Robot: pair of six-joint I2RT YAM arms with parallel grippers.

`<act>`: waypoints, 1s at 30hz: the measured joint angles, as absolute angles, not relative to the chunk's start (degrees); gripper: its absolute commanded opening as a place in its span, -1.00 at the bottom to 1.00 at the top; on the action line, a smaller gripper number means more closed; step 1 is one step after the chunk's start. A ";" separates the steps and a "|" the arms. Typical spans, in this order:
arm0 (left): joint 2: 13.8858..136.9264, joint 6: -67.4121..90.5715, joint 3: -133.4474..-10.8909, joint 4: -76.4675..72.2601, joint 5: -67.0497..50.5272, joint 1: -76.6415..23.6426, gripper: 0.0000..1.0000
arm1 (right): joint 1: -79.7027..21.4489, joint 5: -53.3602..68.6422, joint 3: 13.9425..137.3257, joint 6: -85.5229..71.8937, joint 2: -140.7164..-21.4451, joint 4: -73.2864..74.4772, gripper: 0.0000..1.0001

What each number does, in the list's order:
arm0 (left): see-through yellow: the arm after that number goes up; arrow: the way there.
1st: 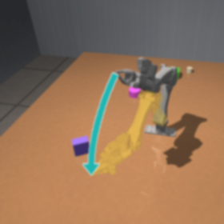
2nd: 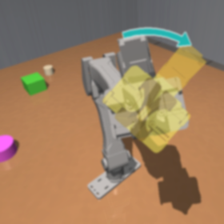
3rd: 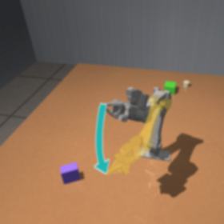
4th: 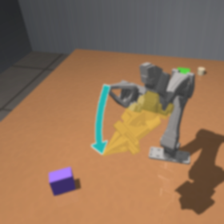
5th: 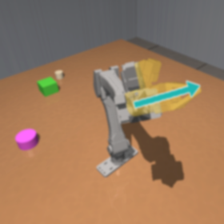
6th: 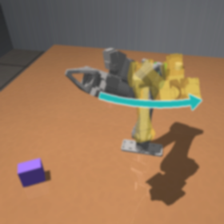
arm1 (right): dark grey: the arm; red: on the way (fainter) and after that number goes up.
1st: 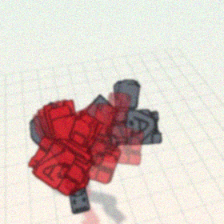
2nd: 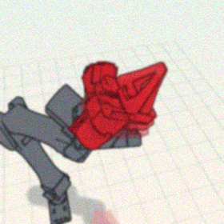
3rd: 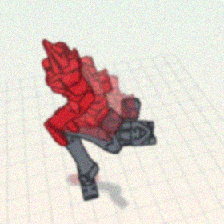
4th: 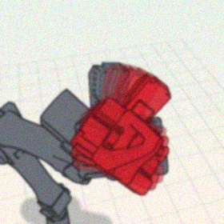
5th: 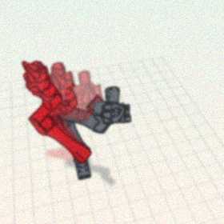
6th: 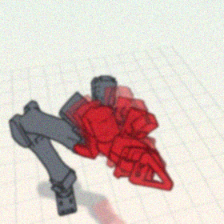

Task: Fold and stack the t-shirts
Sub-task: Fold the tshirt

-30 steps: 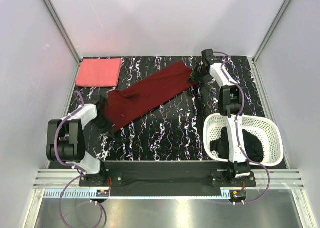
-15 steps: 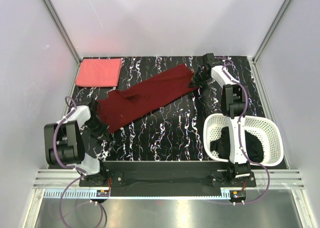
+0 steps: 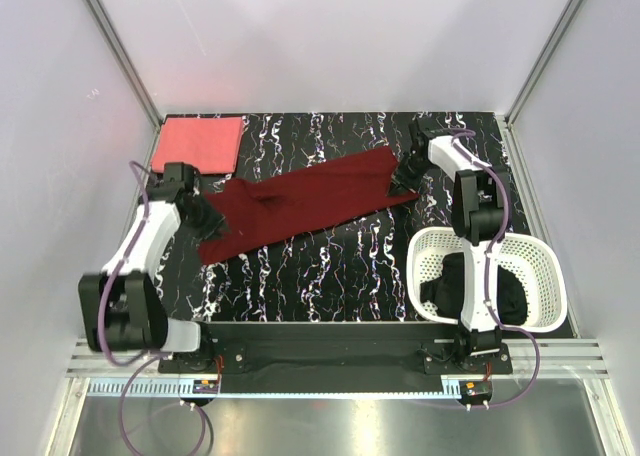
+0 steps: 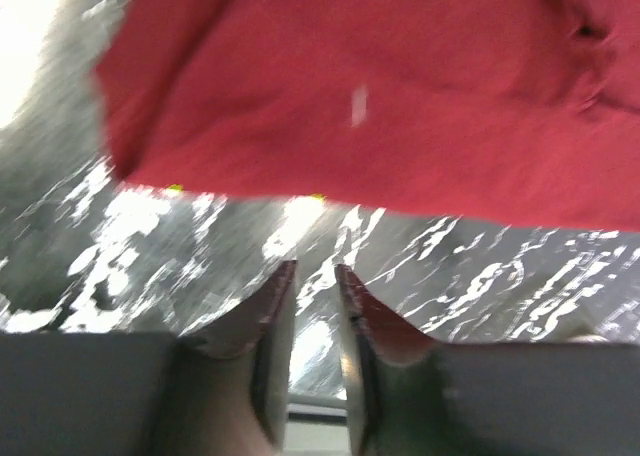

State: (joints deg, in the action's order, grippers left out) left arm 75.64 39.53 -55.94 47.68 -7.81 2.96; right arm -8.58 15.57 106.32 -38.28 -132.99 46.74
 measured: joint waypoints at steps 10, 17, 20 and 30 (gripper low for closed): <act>100.77 40.07 -71.00 37.67 -17.56 0.97 -0.41 | -8.91 13.04 108.79 -33.93 -129.69 51.18 -0.81; 115.55 41.01 -85.34 35.29 -20.10 -2.94 -0.42 | -8.95 12.43 111.04 -33.08 -127.07 52.56 -0.81; 121.97 41.39 -92.53 35.97 -20.95 -4.69 -0.41 | -8.97 11.77 112.51 -32.64 -126.43 52.64 -0.81; 128.53 41.95 -105.86 33.50 -24.58 -8.25 -0.02 | -8.97 11.51 112.12 -31.59 -125.40 52.69 -0.77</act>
